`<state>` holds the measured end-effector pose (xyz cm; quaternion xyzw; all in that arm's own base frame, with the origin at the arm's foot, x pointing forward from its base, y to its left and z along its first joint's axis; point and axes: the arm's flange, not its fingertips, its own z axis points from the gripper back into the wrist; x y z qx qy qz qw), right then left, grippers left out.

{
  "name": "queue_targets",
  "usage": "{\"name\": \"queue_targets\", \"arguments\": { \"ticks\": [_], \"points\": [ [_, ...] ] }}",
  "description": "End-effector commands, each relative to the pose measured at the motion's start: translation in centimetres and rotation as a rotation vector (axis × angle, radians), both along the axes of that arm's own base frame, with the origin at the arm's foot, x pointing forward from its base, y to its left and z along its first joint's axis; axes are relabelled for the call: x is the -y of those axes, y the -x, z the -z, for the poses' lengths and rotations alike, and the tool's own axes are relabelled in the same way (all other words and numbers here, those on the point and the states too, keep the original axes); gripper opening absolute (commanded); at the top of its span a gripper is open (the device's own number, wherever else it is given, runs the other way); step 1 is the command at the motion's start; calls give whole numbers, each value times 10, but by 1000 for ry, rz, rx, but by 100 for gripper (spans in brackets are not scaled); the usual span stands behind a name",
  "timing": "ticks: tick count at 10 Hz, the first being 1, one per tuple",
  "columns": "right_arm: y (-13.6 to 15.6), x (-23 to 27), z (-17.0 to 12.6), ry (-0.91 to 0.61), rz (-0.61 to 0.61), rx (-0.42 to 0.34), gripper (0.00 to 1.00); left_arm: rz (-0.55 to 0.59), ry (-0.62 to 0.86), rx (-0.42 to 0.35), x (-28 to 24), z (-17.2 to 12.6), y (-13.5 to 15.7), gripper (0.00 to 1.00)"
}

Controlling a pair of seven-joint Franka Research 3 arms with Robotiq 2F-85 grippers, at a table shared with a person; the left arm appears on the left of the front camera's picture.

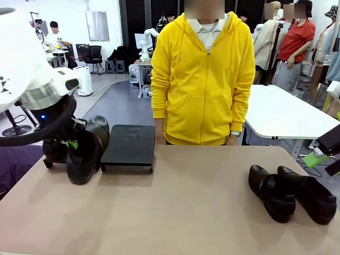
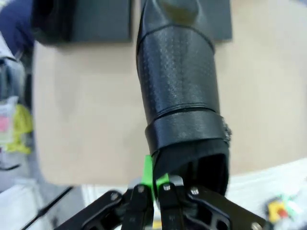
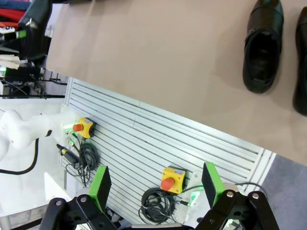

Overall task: Organize the shoes by placing them on the stand.
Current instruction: Place the Shoe from the middle of the table onto the Shoes Stand.

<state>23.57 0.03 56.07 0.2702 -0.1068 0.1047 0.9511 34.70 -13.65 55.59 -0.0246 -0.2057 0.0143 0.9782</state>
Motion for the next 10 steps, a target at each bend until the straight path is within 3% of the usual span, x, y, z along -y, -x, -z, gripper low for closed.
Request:
{"name": "queue_targets", "arguments": {
  "ticks": [1,2,3,5,7,10],
  "points": [
    [-3,1,-4,-18,-17,16,100,-35,76,177,-32,24,-44,0],
    [-3,1,-4,-18,-17,16,100,-126,69,255,-50,36,-62,0],
    [-3,1,-4,-18,-17,16,100,-102,30,347,-61,48,-80,0],
    [-3,1,-4,-18,-17,16,100,7,12,434,-84,74,-114,0],
    [-3,1,-4,-18,-17,16,100,11,0,474,-94,86,-134,0],
    [-3,1,-4,-18,-17,16,100,46,19,428,-104,96,-156,0]
  ]
}}
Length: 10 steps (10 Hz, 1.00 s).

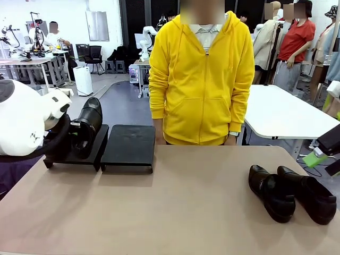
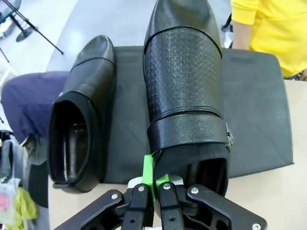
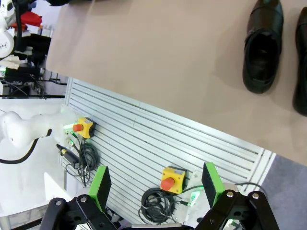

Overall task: Organize the shoes by placing them on the stand.
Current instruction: Place the Shoe from the middle of the table onto the Shoes Stand.

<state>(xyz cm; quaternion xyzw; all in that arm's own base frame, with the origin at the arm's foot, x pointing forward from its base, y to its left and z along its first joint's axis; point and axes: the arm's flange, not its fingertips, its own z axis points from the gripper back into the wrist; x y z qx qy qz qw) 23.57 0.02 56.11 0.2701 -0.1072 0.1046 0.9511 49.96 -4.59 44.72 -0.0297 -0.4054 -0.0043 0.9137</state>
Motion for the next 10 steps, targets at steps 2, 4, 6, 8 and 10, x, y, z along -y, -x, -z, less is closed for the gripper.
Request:
{"name": "queue_targets", "arguments": {
  "ticks": [2,4,6,8,10],
  "points": [
    [-3,1,-4,-18,-18,15,100,0,0,0,0,0,0,0],
    [-3,1,-4,-18,-18,15,100,0,0,0,0,0,0,0],
    [-3,1,-4,-18,-18,15,100,-4,24,-32,5,3,-3,0],
    [-3,1,-4,-18,-18,15,100,-39,36,-23,-10,0,-23,0],
    [-3,1,-4,-18,-18,15,100,-27,72,-92,-19,1,-43,0]
  ]
}}
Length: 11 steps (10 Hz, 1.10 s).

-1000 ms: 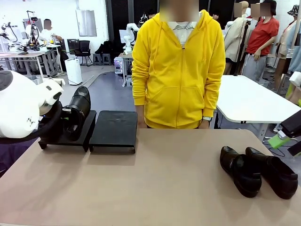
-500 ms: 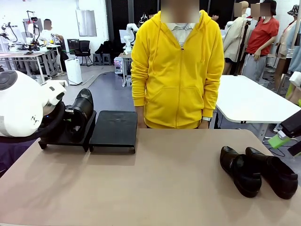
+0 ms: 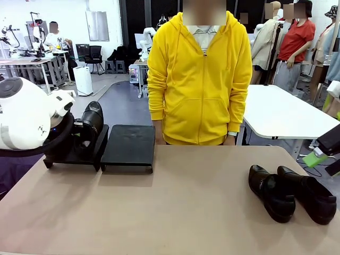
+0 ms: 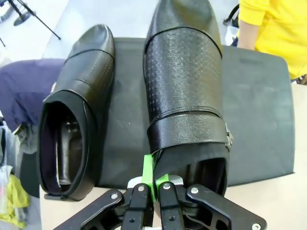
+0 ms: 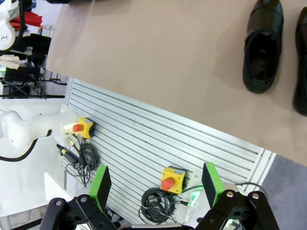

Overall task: Organize the shoes by placing them on the stand.
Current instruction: Place the Shoe from the middle of the table onto the Shoes Stand.

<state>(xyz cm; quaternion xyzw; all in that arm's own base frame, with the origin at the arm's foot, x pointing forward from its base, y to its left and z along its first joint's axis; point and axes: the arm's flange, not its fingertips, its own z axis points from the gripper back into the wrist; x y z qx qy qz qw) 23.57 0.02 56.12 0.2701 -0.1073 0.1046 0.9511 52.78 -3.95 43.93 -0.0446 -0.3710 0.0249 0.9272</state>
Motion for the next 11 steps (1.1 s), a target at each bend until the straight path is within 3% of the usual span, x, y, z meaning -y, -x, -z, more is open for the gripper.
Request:
{"name": "queue_targets", "arguments": {
  "ticks": [1,3,8,9,10,11],
  "points": [
    [-3,1,-4,-18,-18,15,100,26,39,-52,-17,-5,-22,0],
    [-3,1,-4,-18,-18,15,100,-10,51,-98,-22,1,-34,0],
    [-3,1,-4,-18,-18,15,100,-29,27,-107,-25,8,-45,0],
    [-3,1,-4,-18,-18,15,100,-27,22,-94,-25,9,-46,35],
    [-3,1,-4,-18,-18,15,100,-24,20,-91,-24,9,-46,93],
    [-3,1,-4,-18,-18,15,100,-24,21,-77,-24,10,-45,100]
  ]
}}
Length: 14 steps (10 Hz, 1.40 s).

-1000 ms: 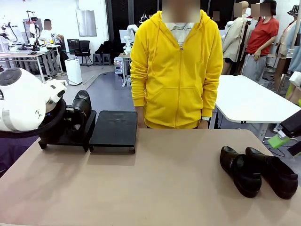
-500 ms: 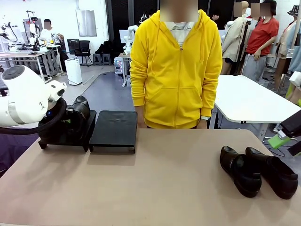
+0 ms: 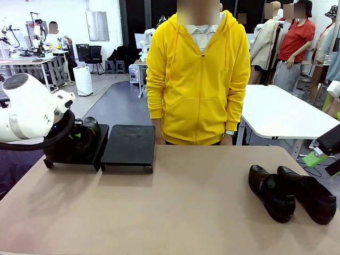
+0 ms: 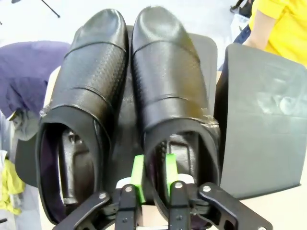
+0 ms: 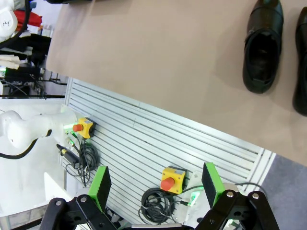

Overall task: Organize the shoes by placing them on the stand.
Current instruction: Place the Shoe from the middle of the table onto the Shoes Stand.

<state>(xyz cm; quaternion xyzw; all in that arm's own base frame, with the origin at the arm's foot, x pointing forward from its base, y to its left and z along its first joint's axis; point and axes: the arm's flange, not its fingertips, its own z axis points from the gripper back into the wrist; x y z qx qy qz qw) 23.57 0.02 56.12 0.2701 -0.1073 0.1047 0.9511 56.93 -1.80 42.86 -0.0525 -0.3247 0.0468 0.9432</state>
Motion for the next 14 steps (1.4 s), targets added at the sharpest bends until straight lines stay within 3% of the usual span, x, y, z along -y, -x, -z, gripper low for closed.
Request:
{"name": "queue_targets", "arguments": {
  "ticks": [1,6,9,11,12,13,14],
  "points": [
    [-3,1,-4,-18,-18,15,100,10,-13,29,-3,-2,-3,100],
    [-3,1,-4,-18,-18,15,100,49,-6,23,0,-3,-1,100],
    [-3,1,-4,-18,-18,15,100,169,14,-75,-1,-46,7,100],
    [-3,1,-4,-18,-18,15,100,299,-31,-178,-10,-103,31,100],
    [-3,1,-4,-18,-18,15,100,315,-69,-280,-19,-134,47,100],
    [-3,1,-4,-18,-18,15,100,432,-34,-424,-29,-160,70,100],
    [-3,1,-4,-18,-18,15,100,456,17,-478,-39,-177,107,100]
  ]
}}
